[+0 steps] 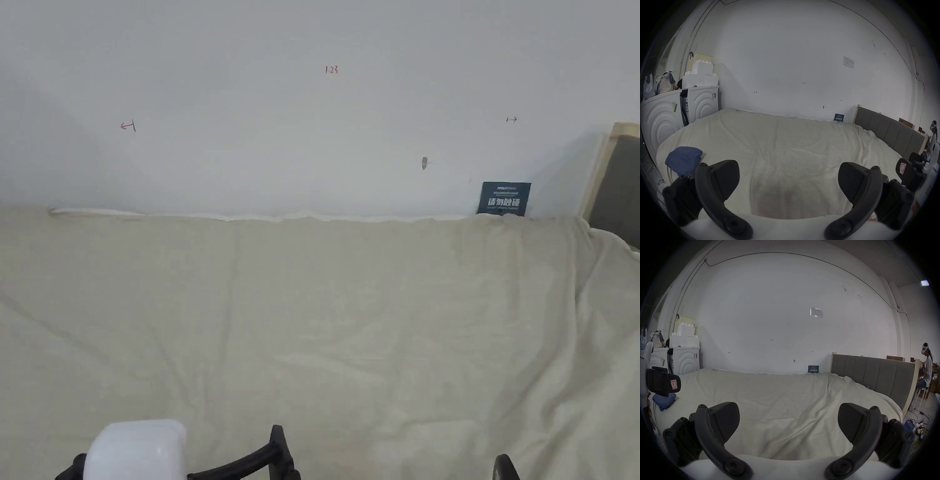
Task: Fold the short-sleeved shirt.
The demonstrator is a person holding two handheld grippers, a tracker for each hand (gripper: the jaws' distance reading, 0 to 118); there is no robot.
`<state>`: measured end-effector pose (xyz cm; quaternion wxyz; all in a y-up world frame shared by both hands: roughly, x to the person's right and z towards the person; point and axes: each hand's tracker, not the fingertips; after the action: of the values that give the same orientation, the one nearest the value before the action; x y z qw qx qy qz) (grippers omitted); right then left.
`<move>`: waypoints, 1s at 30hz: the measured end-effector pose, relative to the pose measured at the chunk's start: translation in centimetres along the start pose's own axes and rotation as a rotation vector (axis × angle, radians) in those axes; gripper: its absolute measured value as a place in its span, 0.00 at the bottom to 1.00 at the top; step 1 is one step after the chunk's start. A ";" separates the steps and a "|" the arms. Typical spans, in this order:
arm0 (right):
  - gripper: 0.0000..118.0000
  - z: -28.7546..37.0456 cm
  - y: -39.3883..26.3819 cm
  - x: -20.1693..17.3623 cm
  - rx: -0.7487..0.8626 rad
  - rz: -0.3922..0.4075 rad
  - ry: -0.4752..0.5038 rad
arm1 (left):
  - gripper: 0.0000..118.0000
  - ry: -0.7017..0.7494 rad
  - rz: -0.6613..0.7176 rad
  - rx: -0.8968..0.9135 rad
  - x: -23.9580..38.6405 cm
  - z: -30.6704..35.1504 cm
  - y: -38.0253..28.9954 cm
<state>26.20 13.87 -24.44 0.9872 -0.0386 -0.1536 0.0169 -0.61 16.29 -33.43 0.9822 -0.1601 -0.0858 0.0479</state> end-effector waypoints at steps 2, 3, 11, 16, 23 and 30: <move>1.00 0.0 0.2 0.0 0.002 -0.004 0.003 | 1.00 0.000 -0.006 0.009 0.3 0.1 0.2; 1.00 0.1 0.3 0.0 0.002 -0.008 0.005 | 1.00 -0.005 -0.007 0.015 0.3 0.3 0.3; 1.00 0.9 1.0 -0.3 0.026 -0.012 0.020 | 1.00 -0.027 -0.023 0.045 1.2 1.2 0.7; 1.00 1.4 1.7 -0.4 0.046 -0.008 0.028 | 1.00 -0.035 -0.022 0.061 1.4 1.8 0.7; 1.00 2.1 2.2 -0.8 0.068 -0.001 0.040 | 1.00 -0.055 0.006 0.091 0.8 2.5 1.0; 1.00 2.5 2.2 -0.9 0.073 0.000 0.051 | 1.00 -0.035 -0.017 0.091 1.2 2.9 1.1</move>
<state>24.50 16.22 -22.52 0.9916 -0.0031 -0.1275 0.0216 -0.09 18.42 -30.88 0.9872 -0.1138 -0.1020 0.0462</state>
